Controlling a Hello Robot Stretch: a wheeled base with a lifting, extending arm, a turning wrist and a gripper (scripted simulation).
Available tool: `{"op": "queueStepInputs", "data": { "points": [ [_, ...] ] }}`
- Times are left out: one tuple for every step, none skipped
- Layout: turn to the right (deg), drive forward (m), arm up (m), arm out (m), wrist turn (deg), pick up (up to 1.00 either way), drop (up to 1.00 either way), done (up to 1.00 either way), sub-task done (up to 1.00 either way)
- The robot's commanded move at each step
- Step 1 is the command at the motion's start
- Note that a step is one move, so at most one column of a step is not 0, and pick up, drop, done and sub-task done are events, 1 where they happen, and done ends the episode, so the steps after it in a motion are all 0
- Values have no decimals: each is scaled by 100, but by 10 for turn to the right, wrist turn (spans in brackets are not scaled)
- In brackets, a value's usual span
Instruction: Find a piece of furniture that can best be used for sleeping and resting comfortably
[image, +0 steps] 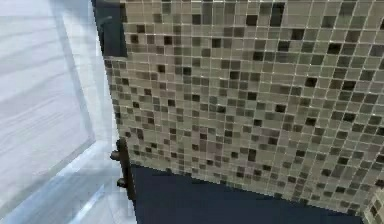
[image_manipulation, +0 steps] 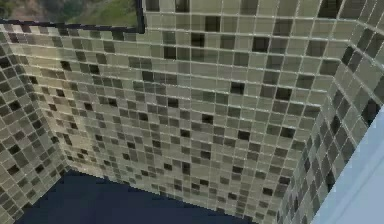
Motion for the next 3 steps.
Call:
{"op": "queueStepInputs", "data": {
  "points": [
    [0,65,0,0,0,0,0,0,0],
    [-210,0,0,0,0,0,0,0,0],
    [0,15,0,0,0,0,0,0,0]
  ]
}}
